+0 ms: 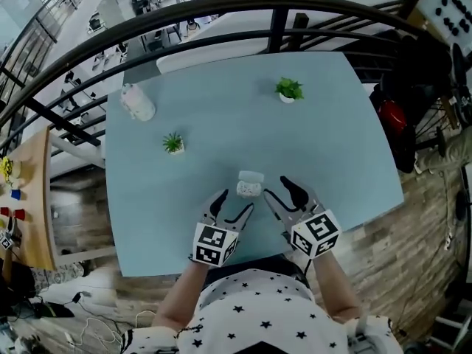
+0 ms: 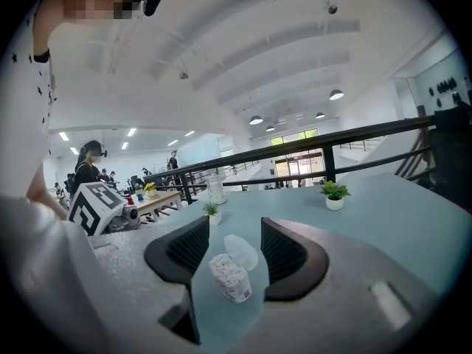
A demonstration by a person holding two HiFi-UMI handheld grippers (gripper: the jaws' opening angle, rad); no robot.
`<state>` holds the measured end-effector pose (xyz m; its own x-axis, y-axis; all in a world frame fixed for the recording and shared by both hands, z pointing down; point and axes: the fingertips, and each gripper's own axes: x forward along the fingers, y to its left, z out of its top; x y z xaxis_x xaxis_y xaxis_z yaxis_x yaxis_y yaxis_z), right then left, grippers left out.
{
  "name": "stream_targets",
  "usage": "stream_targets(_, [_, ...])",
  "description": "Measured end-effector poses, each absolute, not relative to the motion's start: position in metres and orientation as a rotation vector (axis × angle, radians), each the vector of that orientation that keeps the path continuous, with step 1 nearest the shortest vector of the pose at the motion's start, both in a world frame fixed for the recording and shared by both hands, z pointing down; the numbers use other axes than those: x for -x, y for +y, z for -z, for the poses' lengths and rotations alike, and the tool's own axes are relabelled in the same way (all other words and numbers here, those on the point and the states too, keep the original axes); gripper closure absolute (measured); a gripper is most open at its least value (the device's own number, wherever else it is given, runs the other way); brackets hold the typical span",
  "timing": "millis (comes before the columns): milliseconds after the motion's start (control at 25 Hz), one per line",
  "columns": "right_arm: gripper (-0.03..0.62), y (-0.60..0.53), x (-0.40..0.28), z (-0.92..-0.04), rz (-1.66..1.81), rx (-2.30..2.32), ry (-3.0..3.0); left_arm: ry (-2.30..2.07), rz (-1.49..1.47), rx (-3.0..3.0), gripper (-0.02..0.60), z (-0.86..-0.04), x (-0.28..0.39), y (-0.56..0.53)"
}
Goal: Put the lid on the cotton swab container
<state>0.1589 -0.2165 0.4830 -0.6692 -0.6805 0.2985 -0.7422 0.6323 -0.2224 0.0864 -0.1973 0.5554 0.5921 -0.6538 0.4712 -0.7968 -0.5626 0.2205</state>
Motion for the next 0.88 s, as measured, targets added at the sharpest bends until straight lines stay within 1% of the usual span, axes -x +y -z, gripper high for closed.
stream_targets(520, [0.391,-0.258,-0.143,-0.517,-0.482,-1.021,-2.646,-1.222,-0.58,-2.38,0.259,-0.597,-0.106,-0.218])
stream_targets(880, [0.391,-0.291,-0.14,-0.532,-0.499,-1.03,-2.619,-1.254,-0.65,-2.386,0.259,-0.615,-0.116,-0.231])
